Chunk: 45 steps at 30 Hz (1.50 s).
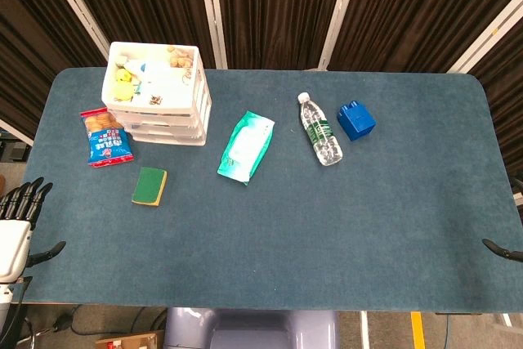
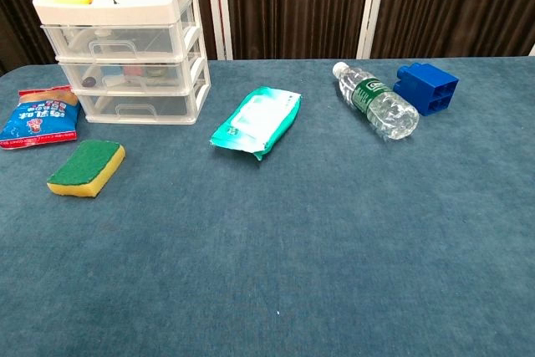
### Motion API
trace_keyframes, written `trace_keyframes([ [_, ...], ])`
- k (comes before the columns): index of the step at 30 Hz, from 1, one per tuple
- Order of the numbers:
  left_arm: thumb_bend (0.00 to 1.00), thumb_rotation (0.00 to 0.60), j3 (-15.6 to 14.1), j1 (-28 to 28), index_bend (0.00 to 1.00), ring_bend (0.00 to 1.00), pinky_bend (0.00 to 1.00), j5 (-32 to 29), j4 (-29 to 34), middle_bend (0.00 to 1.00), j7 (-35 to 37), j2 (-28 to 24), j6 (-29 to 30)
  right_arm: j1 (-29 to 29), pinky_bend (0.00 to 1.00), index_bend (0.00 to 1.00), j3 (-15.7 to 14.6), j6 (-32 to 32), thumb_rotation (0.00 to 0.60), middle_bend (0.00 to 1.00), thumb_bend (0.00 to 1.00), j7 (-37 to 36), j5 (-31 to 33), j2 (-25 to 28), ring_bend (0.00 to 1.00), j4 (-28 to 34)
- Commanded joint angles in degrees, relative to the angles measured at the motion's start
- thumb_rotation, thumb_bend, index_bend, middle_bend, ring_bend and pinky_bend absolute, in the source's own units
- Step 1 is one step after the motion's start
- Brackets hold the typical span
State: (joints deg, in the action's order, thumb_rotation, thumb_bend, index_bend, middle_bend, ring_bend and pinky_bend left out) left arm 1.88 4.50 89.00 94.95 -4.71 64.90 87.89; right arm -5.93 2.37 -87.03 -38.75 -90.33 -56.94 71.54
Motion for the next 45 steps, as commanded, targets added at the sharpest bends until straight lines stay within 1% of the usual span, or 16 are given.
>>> trace_keyframes([
  [1, 0.08, 0.6, -0.1, 0.0, 0.03, 0.0, 0.07, 0.1, 0.1, 0.0, -0.2, 0.0, 0.0, 0.1, 0.0, 0.0, 0.0, -0.1, 0.6, 0.0, 0.14, -0.3, 0.1, 0.0, 0.0, -0.1],
  [11, 0.08, 0.6, -0.1, -0.1, 0.03, 0.0, 0.08, -0.1, 0.2, 0.0, -0.2, -0.1, 0.1, 0.1, 0.0, 0.0, -0.1, -0.7, 0.6, 0.0, 0.14, -0.2, -0.6, -0.1, 0.0, -0.2],
  [14, 0.09, 0.6, -0.1, 0.0, 0.03, 0.0, 0.11, -0.7, 0.6, 0.0, 0.1, -0.2, -0.7, 0.1, 0.0, 0.0, -0.1, -0.4, 0.6, 0.0, 0.14, -0.3, -0.5, 0.0, 0.0, -0.1],
  [15, 0.11, 0.6, 0.1, 0.2, 0.03, 0.0, 0.13, -1.1, 1.0, 0.0, 0.2, -0.2, -1.1, 0.0, 0.0, 0.0, -0.1, -0.3, 0.6, 0.0, 0.14, -0.5, -0.4, 0.0, 0.0, -0.1],
  [17, 0.18, 0.6, 1.1, 1.0, 0.05, 0.04, 0.23, -2.1, 1.8, 0.06, 0.3, 0.2, -1.8, 0.0, 0.0, 0.0, -0.2, 0.0, 0.6, 0.0, 0.14, -0.8, -0.4, 0.0, 0.0, -0.2],
  [18, 0.25, 0.6, 1.7, 1.4, 0.06, 0.12, 0.32, -2.7, 2.5, 0.14, 0.7, 0.5, -2.2, 0.1, 0.0, 0.0, -0.2, 0.1, 0.6, 0.0, 0.14, -1.2, -0.3, 0.1, 0.0, -0.2],
  [20, 0.38, 0.6, 2.8, 2.4, 0.07, 0.34, 0.49, -4.3, 3.7, 0.38, 1.2, 1.0, -3.3, 0.1, 0.0, 0.0, -0.1, 0.0, 0.6, 0.0, 0.14, -1.8, -0.2, 0.3, 0.0, -0.1],
  [22, 0.5, 0.6, 4.5, 4.1, 0.09, 0.57, 0.63, -7.4, 5.2, 0.63, 1.3, 1.6, -6.2, 0.2, 0.0, 0.0, -0.2, -0.3, 0.6, 0.0, 0.14, -2.1, -0.4, 0.3, 0.0, -0.1],
  [23, 0.54, 0.6, 5.6, 5.1, 0.09, 0.64, 0.68, -9.9, 6.3, 0.71, 1.2, 2.0, -8.1, 0.1, 0.0, 0.0, -0.3, -0.3, 0.6, 0.0, 0.14, -2.2, -0.6, 0.4, 0.0, -0.1],
  [26, 0.61, 0.6, 8.1, 7.4, 0.11, 0.75, 0.75, -15.0, 8.3, 0.84, 1.6, 2.9, -11.5, 0.0, 0.0, 0.0, -0.3, -0.2, 0.6, 0.0, 0.14, -2.3, -0.7, 0.4, 0.0, 0.0],
  [28, 0.63, 0.6, 11.2, 10.0, 0.11, 0.81, 0.79, -20.7, 9.6, 0.9, 2.3, 4.2, -14.8, -0.1, 0.0, 0.0, -0.4, 0.1, 0.6, 0.0, 0.14, -2.4, -0.6, 0.4, 0.0, 0.1],
  [31, 0.65, 0.6, 14.3, 12.7, 0.13, 0.87, 0.84, -27.2, 11.0, 0.95, 2.2, 5.5, -17.9, -0.2, 0.0, 0.0, -0.4, 0.5, 0.6, 0.0, 0.14, -2.9, -0.5, 0.5, 0.0, 0.1],
  [34, 0.68, 0.6, 18.3, 16.5, 0.13, 0.9, 0.86, -36.0, 11.9, 0.96, 1.9, 7.3, -21.1, -0.4, 0.0, 0.0, -0.4, 0.9, 0.6, 0.0, 0.14, -3.4, -0.5, 0.7, 0.0, 0.2],
  [38, 0.71, 0.6, 21.8, 20.8, 0.13, 0.91, 0.87, -45.9, 10.8, 0.97, 0.9, 9.9, -23.9, -0.7, 0.0, 0.0, -0.4, 1.6, 0.6, 0.0, 0.14, -4.1, -0.4, 0.8, 0.0, 0.2],
  [42, 0.73, 0.6, 24.0, 24.4, 0.13, 0.91, 0.87, -54.7, 8.7, 0.98, 1.2, 11.9, -27.3, -0.9, 0.0, 0.0, -0.4, 2.1, 0.6, 0.0, 0.14, -4.9, -0.3, 1.0, 0.0, 0.2],
  [45, 0.74, 0.6, 24.9, 26.4, 0.13, 0.91, 0.87, -58.9, 6.7, 0.98, 1.4, 13.2, -29.0, -0.9, 0.0, 0.0, -0.4, 2.1, 0.6, 0.0, 0.14, -5.3, -0.2, 1.0, 0.0, 0.2],
])
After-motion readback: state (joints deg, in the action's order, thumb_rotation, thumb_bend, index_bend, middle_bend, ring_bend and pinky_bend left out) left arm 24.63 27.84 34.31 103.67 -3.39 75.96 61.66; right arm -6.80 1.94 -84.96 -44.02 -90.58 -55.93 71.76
